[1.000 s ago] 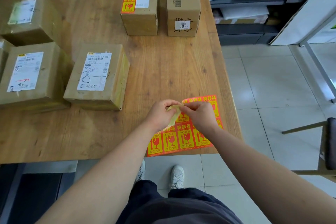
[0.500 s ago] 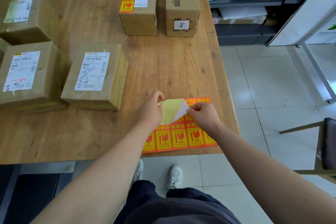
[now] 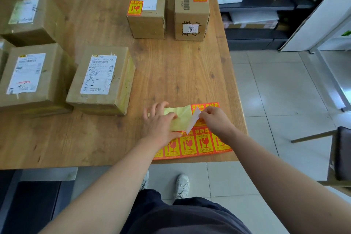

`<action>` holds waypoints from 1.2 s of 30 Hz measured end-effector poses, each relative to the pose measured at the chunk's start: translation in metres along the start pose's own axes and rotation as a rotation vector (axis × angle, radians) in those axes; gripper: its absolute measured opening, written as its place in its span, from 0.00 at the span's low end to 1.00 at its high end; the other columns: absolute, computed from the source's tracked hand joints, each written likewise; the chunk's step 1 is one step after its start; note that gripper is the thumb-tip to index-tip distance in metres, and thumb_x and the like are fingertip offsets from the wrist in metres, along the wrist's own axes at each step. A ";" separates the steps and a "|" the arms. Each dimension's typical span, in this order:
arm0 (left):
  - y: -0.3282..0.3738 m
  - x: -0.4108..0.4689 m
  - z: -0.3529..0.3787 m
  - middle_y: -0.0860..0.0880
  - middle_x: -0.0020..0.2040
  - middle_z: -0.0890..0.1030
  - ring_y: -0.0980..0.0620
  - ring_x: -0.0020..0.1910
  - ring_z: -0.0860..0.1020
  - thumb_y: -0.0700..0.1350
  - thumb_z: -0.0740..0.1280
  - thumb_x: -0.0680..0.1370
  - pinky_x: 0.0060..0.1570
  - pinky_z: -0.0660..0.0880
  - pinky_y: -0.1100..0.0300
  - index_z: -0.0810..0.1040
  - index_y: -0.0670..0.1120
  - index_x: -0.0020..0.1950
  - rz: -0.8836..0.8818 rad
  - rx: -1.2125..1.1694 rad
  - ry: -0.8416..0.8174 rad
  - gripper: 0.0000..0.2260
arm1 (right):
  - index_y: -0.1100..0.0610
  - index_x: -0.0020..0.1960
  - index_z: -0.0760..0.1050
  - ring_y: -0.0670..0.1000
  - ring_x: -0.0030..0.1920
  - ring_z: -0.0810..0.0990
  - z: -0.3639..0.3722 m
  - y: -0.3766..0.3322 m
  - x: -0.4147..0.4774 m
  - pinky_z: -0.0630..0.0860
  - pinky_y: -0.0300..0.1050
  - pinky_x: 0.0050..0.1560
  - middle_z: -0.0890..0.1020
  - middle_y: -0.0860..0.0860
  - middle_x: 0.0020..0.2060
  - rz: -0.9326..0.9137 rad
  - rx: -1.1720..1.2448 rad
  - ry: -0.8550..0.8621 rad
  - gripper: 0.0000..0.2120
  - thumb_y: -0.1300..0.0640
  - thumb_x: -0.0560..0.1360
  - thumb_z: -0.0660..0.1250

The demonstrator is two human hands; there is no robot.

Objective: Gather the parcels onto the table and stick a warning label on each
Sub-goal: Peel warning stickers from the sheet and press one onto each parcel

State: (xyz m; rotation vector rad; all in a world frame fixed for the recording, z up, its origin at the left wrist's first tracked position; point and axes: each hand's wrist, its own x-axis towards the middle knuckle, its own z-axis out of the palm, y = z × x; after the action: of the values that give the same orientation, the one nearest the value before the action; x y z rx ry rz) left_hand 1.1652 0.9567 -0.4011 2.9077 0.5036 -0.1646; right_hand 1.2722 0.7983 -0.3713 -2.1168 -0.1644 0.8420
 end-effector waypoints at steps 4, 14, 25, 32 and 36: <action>0.002 -0.003 0.000 0.53 0.66 0.64 0.49 0.64 0.60 0.65 0.72 0.65 0.61 0.57 0.50 0.74 0.59 0.61 -0.016 -0.064 -0.014 0.26 | 0.62 0.42 0.74 0.54 0.37 0.73 -0.005 -0.001 -0.003 0.70 0.50 0.40 0.74 0.56 0.36 0.035 0.211 -0.043 0.11 0.57 0.75 0.56; 0.028 -0.010 -0.026 0.58 0.48 0.77 0.60 0.46 0.76 0.64 0.67 0.67 0.43 0.75 0.63 0.74 0.53 0.55 -0.072 -0.713 -0.072 0.22 | 0.60 0.38 0.72 0.53 0.39 0.68 -0.004 -0.006 -0.011 0.66 0.50 0.42 0.72 0.55 0.35 -0.028 0.244 -0.014 0.09 0.57 0.72 0.57; -0.010 -0.013 -0.053 0.47 0.34 0.81 0.49 0.32 0.80 0.43 0.70 0.75 0.32 0.78 0.56 0.77 0.46 0.37 -0.386 -0.997 0.161 0.07 | 0.57 0.46 0.77 0.53 0.47 0.82 0.020 -0.056 -0.014 0.78 0.54 0.50 0.83 0.53 0.43 -0.145 0.205 -0.027 0.17 0.42 0.72 0.67; -0.062 -0.024 -0.084 0.46 0.34 0.80 0.57 0.30 0.78 0.42 0.68 0.77 0.30 0.78 0.61 0.79 0.42 0.42 -0.475 -1.347 0.210 0.05 | 0.55 0.35 0.77 0.45 0.30 0.74 0.067 -0.102 -0.018 0.72 0.41 0.35 0.79 0.49 0.28 -0.230 0.180 -0.061 0.09 0.55 0.73 0.70; -0.110 -0.028 -0.101 0.49 0.31 0.78 0.57 0.30 0.76 0.44 0.68 0.77 0.33 0.79 0.57 0.80 0.44 0.40 -0.474 -1.221 0.256 0.07 | 0.55 0.34 0.77 0.42 0.26 0.72 0.101 -0.134 -0.020 0.70 0.35 0.31 0.77 0.47 0.26 -0.251 0.205 -0.049 0.09 0.56 0.72 0.71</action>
State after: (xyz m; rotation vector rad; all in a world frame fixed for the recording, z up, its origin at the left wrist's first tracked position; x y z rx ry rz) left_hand 1.1088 1.0695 -0.3165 1.5934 0.9085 0.3449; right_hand 1.2168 0.9431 -0.3049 -1.8398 -0.3473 0.7281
